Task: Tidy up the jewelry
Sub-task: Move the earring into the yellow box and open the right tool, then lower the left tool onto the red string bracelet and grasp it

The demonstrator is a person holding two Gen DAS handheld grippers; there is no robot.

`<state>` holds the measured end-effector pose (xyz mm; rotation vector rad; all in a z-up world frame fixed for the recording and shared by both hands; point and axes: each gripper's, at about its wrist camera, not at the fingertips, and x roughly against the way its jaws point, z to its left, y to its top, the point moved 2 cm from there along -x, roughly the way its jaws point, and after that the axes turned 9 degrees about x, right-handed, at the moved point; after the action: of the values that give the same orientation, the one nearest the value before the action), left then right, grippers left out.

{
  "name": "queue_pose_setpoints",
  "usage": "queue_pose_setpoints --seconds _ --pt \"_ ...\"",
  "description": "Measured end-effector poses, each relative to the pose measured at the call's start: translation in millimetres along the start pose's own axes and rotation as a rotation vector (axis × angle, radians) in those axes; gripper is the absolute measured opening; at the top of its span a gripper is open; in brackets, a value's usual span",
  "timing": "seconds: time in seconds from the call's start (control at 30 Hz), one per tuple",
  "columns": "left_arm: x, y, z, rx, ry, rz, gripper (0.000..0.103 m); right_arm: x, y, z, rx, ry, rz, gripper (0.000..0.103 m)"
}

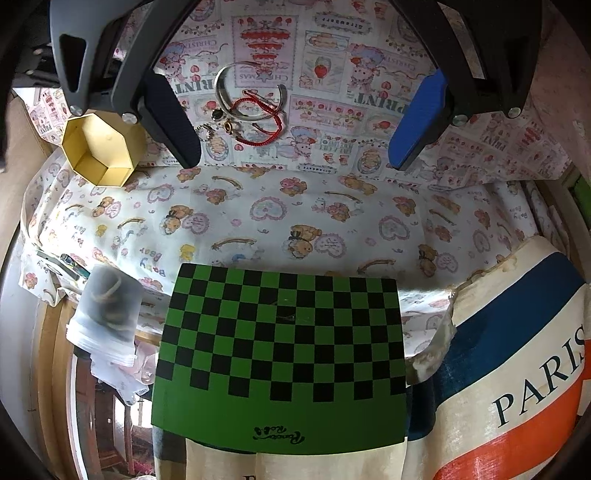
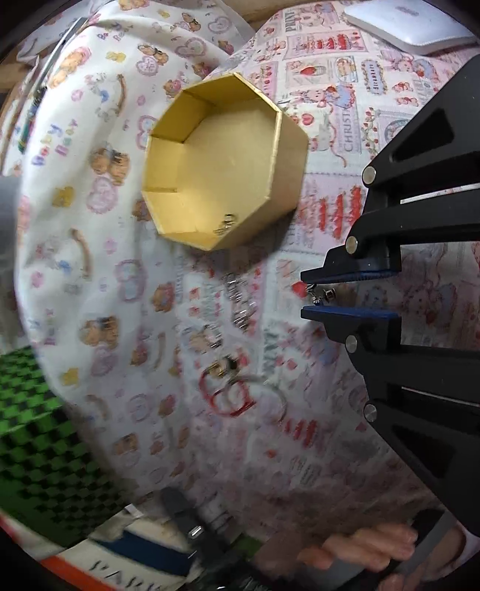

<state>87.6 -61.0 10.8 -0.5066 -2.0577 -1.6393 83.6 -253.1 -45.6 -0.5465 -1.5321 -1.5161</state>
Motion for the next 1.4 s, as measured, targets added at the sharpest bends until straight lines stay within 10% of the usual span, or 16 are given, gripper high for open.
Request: queue_pose_setpoints --seconds 0.3,1.13,1.4 --pt "-15 -6 2 -0.005 0.032 0.028 0.101 45 17 -31 0.007 -0.213 -0.265 0.013" --pt "-56 -23 8 -0.024 0.072 0.136 0.101 25 15 -73 -0.071 -0.305 -0.254 0.013" --pt "-53 -22 7 0.004 -0.019 0.144 0.101 49 15 -64 -0.096 -0.164 -0.389 0.055"
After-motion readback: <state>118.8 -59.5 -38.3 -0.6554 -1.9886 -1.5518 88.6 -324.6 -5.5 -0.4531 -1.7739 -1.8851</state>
